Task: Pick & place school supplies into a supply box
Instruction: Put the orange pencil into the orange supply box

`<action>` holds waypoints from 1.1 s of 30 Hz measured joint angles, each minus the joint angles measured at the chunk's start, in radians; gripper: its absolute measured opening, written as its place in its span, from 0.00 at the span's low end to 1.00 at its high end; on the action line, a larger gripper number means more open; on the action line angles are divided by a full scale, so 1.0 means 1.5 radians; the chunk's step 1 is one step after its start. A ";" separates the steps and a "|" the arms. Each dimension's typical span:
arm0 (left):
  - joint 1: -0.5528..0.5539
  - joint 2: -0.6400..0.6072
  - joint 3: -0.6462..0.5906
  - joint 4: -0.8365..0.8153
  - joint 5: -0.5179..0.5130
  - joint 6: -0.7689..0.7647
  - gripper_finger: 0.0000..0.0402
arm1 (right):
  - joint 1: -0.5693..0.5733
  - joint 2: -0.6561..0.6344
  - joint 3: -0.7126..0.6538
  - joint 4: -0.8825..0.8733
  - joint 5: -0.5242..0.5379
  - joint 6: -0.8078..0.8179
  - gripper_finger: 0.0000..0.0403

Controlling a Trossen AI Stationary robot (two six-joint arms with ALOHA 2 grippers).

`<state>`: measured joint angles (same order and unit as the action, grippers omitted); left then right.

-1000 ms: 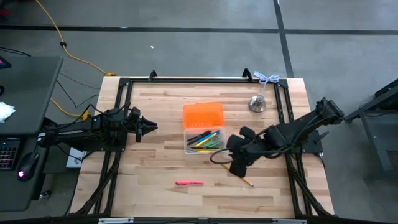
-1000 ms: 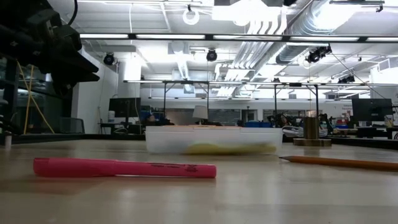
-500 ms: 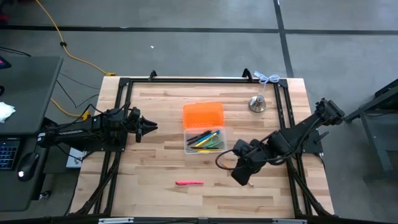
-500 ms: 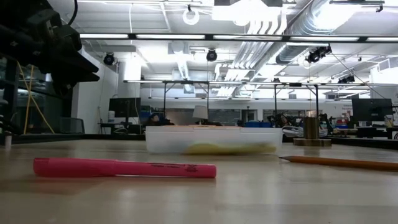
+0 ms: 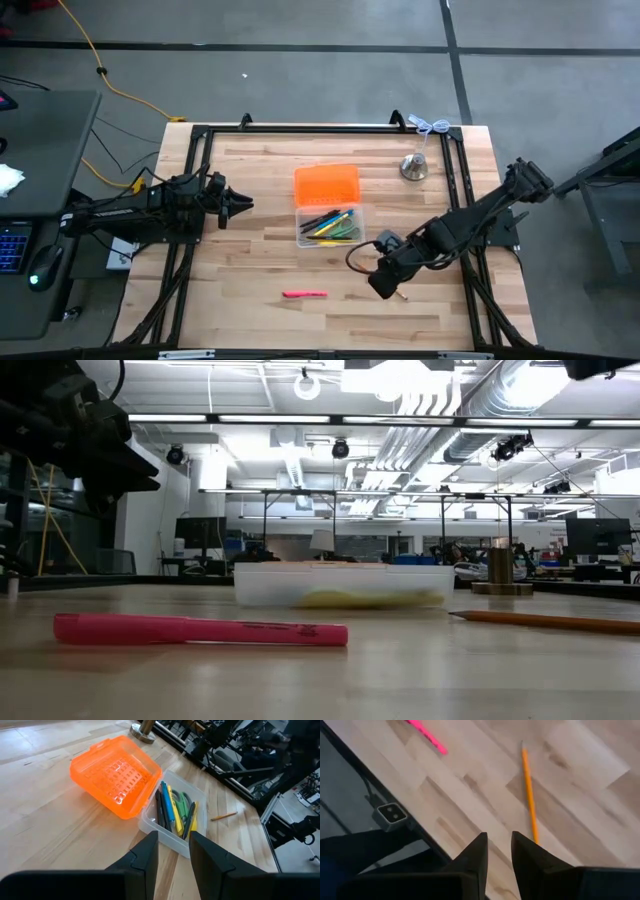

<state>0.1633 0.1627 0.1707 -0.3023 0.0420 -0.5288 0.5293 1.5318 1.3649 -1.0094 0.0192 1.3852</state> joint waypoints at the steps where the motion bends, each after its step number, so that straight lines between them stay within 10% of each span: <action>1: 0.000 0.000 0.000 0.000 0.000 0.000 0.35 | 0.000 0.000 -0.012 0.015 -0.006 0.003 0.16; 33: 0.000 0.000 0.000 0.000 -0.005 0.000 0.35 | -0.026 0.018 -0.213 0.241 -0.070 -0.058 0.23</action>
<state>0.1632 0.1627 0.1707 -0.3023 0.0338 -0.5285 0.4900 1.5595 1.0447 -0.6473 -0.0865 1.2983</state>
